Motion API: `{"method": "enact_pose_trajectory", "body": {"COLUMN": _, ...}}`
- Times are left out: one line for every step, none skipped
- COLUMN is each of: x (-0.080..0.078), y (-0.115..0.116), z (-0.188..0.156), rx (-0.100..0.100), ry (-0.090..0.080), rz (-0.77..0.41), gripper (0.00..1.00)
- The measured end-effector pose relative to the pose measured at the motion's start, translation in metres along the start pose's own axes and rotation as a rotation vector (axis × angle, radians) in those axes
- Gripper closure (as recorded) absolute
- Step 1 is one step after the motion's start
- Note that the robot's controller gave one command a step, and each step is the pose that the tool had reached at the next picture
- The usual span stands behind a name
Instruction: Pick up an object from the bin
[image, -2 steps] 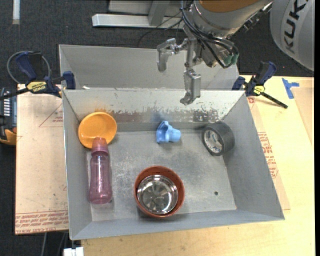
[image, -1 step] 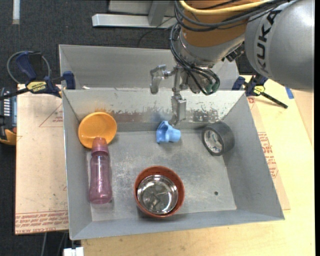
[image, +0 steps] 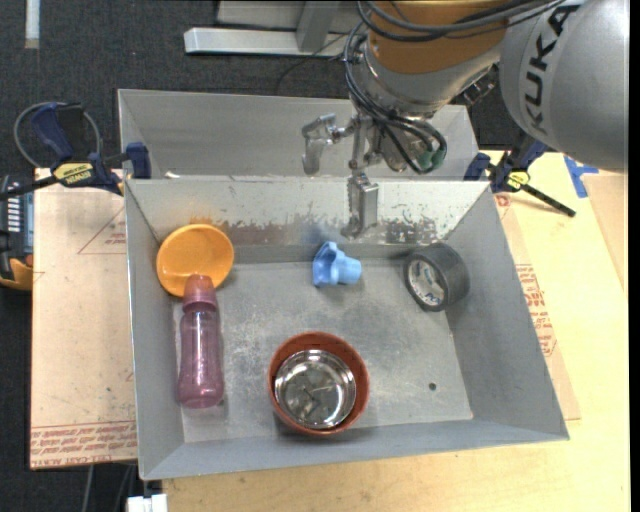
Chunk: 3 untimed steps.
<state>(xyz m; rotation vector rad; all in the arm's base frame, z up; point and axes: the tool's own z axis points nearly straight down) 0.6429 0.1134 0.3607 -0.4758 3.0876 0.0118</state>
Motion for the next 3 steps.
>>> {"method": "enact_pose_trajectory", "body": {"x": -0.002, "y": 0.059, "z": -0.022, "rx": -0.003, "ry": -0.001, "rz": -0.031, "gripper": 0.0}}
{"method": "enact_pose_trajectory", "body": {"x": 0.008, "y": 0.019, "z": -0.033, "rx": 0.005, "ry": -0.019, "rz": 0.04, "gripper": 0.0}}
{"method": "enact_pose_trajectory", "body": {"x": 0.002, "y": 0.082, "z": -0.094, "rx": -0.004, "ry": -0.01, "rz": 0.02, "gripper": 0.0}}
